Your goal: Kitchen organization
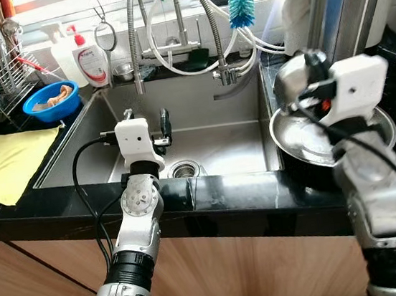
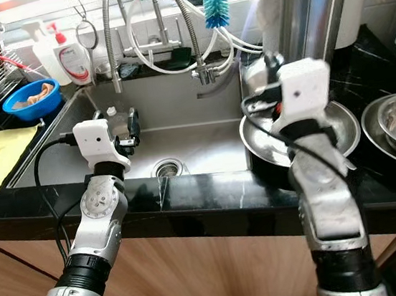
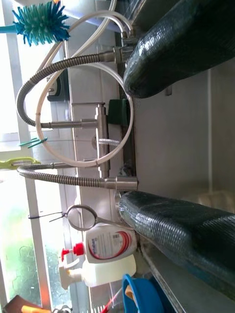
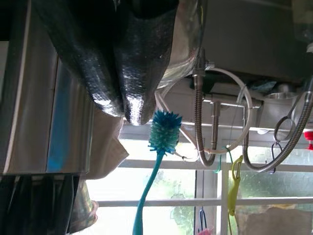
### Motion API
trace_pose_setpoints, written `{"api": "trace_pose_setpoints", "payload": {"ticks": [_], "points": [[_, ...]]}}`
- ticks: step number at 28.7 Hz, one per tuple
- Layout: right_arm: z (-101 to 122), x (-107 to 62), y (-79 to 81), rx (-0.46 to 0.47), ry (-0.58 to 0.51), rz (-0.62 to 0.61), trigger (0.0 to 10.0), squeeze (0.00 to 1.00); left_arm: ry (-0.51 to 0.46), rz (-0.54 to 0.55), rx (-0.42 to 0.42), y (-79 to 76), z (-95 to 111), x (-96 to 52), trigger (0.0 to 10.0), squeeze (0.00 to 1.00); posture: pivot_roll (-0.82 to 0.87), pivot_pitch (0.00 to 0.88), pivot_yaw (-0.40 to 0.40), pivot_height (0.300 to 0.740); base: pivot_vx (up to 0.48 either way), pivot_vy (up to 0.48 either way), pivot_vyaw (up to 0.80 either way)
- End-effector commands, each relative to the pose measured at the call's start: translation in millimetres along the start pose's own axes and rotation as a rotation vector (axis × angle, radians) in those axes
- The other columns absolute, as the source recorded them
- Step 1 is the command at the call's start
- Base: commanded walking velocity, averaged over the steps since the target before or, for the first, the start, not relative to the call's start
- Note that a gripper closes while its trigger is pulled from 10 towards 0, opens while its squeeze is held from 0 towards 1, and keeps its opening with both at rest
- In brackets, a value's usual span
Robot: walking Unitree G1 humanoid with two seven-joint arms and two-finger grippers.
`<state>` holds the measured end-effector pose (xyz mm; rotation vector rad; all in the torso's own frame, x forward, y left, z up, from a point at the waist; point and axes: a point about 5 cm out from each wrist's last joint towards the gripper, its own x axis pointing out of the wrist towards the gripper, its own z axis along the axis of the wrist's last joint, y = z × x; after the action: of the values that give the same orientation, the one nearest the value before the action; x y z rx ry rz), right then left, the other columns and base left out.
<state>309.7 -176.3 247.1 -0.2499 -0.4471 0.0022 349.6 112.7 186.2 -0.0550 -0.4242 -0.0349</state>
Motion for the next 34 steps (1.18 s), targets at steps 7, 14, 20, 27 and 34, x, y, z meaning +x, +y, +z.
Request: {"api": "trace_pose_setpoints", "payload": {"ticks": [7, 14, 20, 27, 34], "points": [[19, 5.5, -0.4, -0.065, -0.134, 0.017, 10.0, 0.0, -0.056, 0.034, 0.009, 4.6, 12, 4.4, 10.0, 0.0, -0.28, 0.0, 0.133, 0.74, 0.0, 0.0, 0.0], [3, 6.8, 5.9, -0.018, -0.05, 0.039, 10.0, 0.0, -0.03, 0.03, 0.012, 4.1, 8, 4.0, 10.0, 0.0, -0.27, 0.0, 0.133, 0.74, 0.0, 0.336, 0.0], [3, 9.5, 6.2, -0.045, -0.054, 0.039, 10.0, 0.0, -0.016, 0.046, 0.004, 8.5, 7, 2.0, 10.0, 0.0, -0.26, 0.0, 0.13, 0.74, 0.0, 0.48, 0.0], [8, 15.5, 0.3, -0.046, -0.066, 0.03, 10.0, 0.0, -0.016, 0.058, -0.007, 9.9, 8, 4.7, 10.0, 0.0, -0.26, 0.0, 0.128, 0.74, 0.0, 0.48, 0.0], [5, 13.7, -1.4, -0.022, -0.052, 0.018, 10.0, 0.0, 0.0, 0.029, 0.011, 6.5, 5, 2.1, 10.0, 0.0, -0.26, 0.0, 0.13, 0.74, 0.0, 0.12, 0.0]]}}
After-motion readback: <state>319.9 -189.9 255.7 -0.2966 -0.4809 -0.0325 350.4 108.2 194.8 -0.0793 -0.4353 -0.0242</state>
